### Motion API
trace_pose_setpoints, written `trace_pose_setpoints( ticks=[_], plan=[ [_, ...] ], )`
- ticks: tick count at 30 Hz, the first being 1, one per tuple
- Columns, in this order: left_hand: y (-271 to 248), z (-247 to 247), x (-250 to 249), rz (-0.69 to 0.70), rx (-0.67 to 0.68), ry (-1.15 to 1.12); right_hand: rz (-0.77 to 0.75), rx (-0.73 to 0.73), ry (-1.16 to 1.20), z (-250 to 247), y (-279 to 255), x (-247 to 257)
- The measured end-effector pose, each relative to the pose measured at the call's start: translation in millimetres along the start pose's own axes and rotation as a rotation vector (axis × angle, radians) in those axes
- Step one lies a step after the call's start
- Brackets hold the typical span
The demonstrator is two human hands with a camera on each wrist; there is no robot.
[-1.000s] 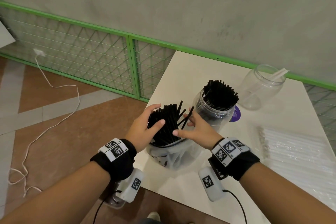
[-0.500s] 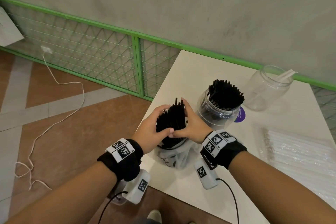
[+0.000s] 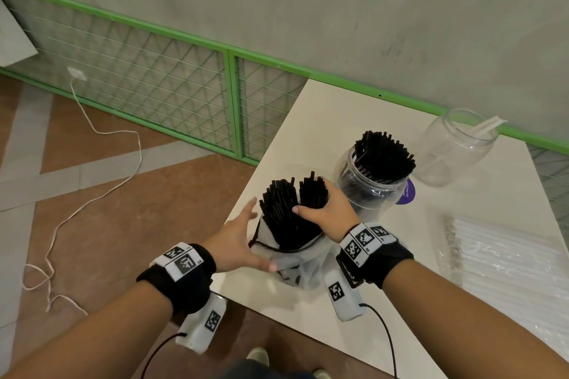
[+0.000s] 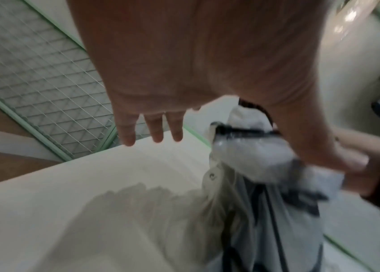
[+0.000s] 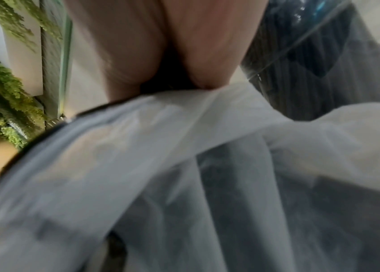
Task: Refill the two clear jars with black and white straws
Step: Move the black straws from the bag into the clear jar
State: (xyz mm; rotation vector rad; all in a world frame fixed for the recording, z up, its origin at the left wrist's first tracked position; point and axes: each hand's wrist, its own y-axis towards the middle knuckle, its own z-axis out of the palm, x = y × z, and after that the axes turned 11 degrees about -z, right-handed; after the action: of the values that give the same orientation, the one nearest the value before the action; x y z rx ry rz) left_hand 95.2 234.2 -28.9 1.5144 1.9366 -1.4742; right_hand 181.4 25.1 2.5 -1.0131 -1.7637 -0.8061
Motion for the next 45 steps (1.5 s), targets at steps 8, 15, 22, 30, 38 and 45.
trace_pose_setpoints(
  ticks=[8, 15, 22, 30, 38, 45],
  plan=[
    [18.0, 29.3, -25.4, 0.13, -0.123, -0.373, -0.103, 0.003, 0.014, 3.1, -2.0, 8.8],
    [15.9, 26.7, -27.6, 0.17, -0.291, -0.551, -0.206, 0.035, -0.011, -7.7, 3.6, 33.9],
    [13.2, 23.4, -23.6, 0.167, -0.309, -0.556, -0.18, -0.138, 0.133, -18.2, 7.1, 40.8],
    [14.3, 22.6, -22.2, 0.17, -0.324, -0.534, -0.076, -0.195, 0.16, -17.1, -5.6, 17.6],
    [14.7, 23.7, -22.8, 0.178, -0.354, -0.481, 0.041, -0.192, 0.087, -5.6, -19.4, -12.2],
    [16.3, 23.5, -22.1, 0.159, -0.358, -0.457, -0.011, -0.287, 0.128, -23.1, -10.4, 20.0]
  ],
)
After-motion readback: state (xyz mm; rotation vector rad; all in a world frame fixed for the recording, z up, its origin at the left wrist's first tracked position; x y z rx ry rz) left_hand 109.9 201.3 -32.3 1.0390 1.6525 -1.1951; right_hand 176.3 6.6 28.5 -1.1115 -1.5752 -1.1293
